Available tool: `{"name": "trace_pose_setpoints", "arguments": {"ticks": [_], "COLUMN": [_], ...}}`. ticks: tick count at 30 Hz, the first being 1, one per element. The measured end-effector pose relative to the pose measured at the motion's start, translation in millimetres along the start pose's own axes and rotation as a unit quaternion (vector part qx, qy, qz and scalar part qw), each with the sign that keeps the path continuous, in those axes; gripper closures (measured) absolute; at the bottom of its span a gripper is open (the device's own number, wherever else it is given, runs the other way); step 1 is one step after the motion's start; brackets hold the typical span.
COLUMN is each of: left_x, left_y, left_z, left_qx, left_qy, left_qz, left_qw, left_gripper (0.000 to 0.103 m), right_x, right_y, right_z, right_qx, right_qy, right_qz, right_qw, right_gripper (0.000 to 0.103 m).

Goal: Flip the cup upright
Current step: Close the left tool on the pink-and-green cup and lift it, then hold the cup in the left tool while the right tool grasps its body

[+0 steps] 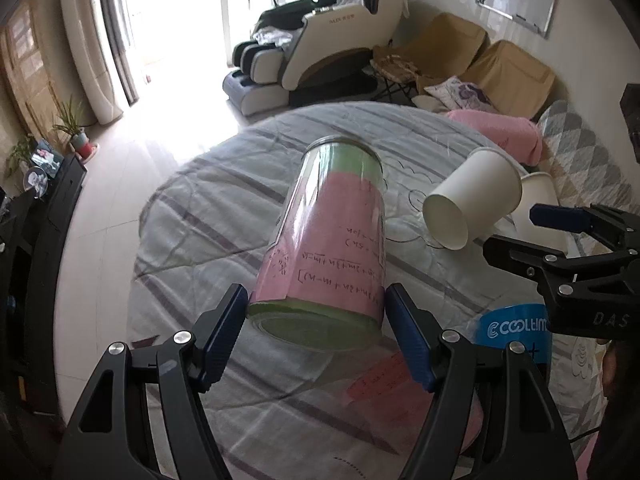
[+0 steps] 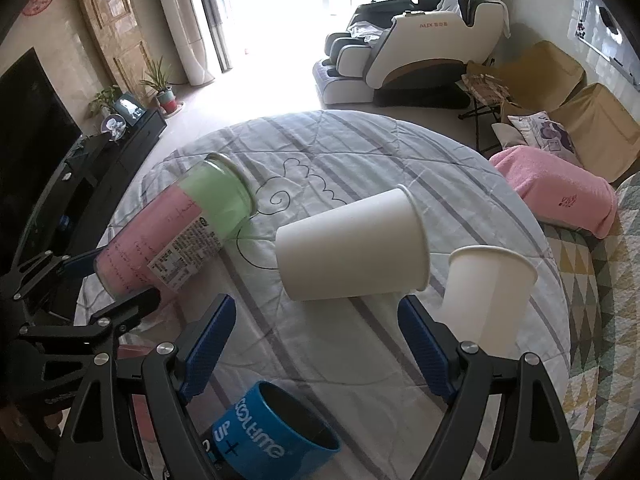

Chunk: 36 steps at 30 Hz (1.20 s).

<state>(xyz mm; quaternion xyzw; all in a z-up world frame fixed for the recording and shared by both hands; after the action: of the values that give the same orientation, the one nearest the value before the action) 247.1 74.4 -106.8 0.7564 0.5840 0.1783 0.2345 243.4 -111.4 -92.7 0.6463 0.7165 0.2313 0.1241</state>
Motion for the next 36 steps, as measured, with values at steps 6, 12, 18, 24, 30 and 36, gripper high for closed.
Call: {"name": "trace_pose_setpoints", "arguments": {"ticks": [6, 12, 18, 24, 30, 36], "left_x": [24.0, 37.0, 34.4, 32.7, 25.2, 11.3], "left_y": [-7.7, -28.9, -67.4, -100.3, -132.9, -161.2], "left_z": [-2.0, -9.1, -29.6, -56.3, -74.1, -89.1], "left_qx": [0.002, 0.005, 0.003, -0.012, -0.017, -0.026], "left_qy": [0.019, 0.034, 0.033, 0.033, 0.024, 0.030], "left_qz": [-0.018, -0.028, -0.044, -0.063, -0.085, -0.092], "left_qw": [0.9996, 0.9990, 0.9985, 0.9974, 0.9959, 0.9950], "left_gripper": [0.031, 0.031, 0.031, 0.031, 0.031, 0.031], "right_x": [5.5, 18.1, 39.0, 64.0, 87.8, 110.2], "right_y": [0.4, -1.3, -7.1, -20.9, -46.0, -74.6], "right_z": [-4.1, -11.3, -14.5, -19.7, -30.9, -41.4], "right_qx": [-0.003, -0.008, -0.004, -0.003, 0.002, 0.009], "right_qy": [-0.002, 0.001, 0.004, 0.006, 0.010, 0.014], "right_qz": [-0.002, -0.013, -0.033, -0.054, -0.073, -0.087], "right_qw": [1.000, 1.000, 0.999, 0.999, 0.997, 0.996], "right_gripper": [0.019, 0.019, 0.019, 0.019, 0.019, 0.019]}}
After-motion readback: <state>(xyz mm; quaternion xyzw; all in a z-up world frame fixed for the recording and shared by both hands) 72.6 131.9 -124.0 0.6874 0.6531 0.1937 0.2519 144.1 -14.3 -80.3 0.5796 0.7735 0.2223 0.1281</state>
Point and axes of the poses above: each gripper's, at about its wrist camera, not at the fingertips, and z roughly the way its jaws point, x to its left, y to its top, the point moved 1 cm from there along z, roughly the way its jaws point, and after that the axes turned 4 degrees about y, right-handed, at the moved point
